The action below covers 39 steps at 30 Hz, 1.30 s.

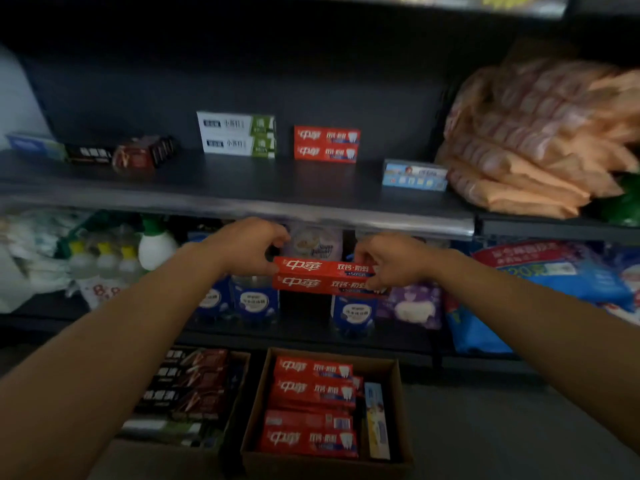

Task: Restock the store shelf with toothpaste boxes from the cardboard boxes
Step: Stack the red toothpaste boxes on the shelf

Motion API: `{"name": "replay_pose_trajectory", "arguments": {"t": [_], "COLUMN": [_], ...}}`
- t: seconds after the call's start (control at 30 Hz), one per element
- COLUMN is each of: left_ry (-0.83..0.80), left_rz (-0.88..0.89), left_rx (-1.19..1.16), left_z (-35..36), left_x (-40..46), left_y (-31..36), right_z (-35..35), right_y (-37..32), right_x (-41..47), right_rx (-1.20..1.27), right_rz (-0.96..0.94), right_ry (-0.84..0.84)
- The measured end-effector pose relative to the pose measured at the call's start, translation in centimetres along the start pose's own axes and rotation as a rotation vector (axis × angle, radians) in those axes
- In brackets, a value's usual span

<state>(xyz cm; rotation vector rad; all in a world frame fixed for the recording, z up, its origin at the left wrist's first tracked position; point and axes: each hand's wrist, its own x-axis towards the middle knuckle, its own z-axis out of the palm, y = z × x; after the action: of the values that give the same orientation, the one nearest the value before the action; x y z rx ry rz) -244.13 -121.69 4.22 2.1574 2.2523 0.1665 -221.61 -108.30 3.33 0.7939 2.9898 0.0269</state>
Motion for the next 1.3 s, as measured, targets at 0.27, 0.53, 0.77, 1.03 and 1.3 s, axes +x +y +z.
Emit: {"name": "replay_pose_trajectory", "arguments": {"t": [0.27,0.53,0.77,1.03,1.3], "left_ry": [0.037,0.052,0.043,-0.008,-0.075], "left_rz": [0.018,-0.007,-0.047,-0.081,-0.131], "left_rx": [0.004,-0.09,-0.18,-0.218,-0.265], "left_z": [-4.7,-6.8,-8.0,-7.7,-4.8], "left_x": [1.7,4.4,9.4,18.7,27.0], "left_y": [0.4,-1.8,-4.1,-7.8,-10.9], "right_z": [-7.0,-9.9,-10.6,-11.0,-8.4], "right_y": [0.7,2.1,4.9,10.1,15.1], "right_x": [0.9,3.7,8.1,16.4,23.6], "right_rx": [0.034,0.118,0.149,0.142,0.204], "right_rz": [-0.01,0.008,0.039,0.065,0.105], "right_ry": [0.044,0.112,0.113,0.106,0.043]}}
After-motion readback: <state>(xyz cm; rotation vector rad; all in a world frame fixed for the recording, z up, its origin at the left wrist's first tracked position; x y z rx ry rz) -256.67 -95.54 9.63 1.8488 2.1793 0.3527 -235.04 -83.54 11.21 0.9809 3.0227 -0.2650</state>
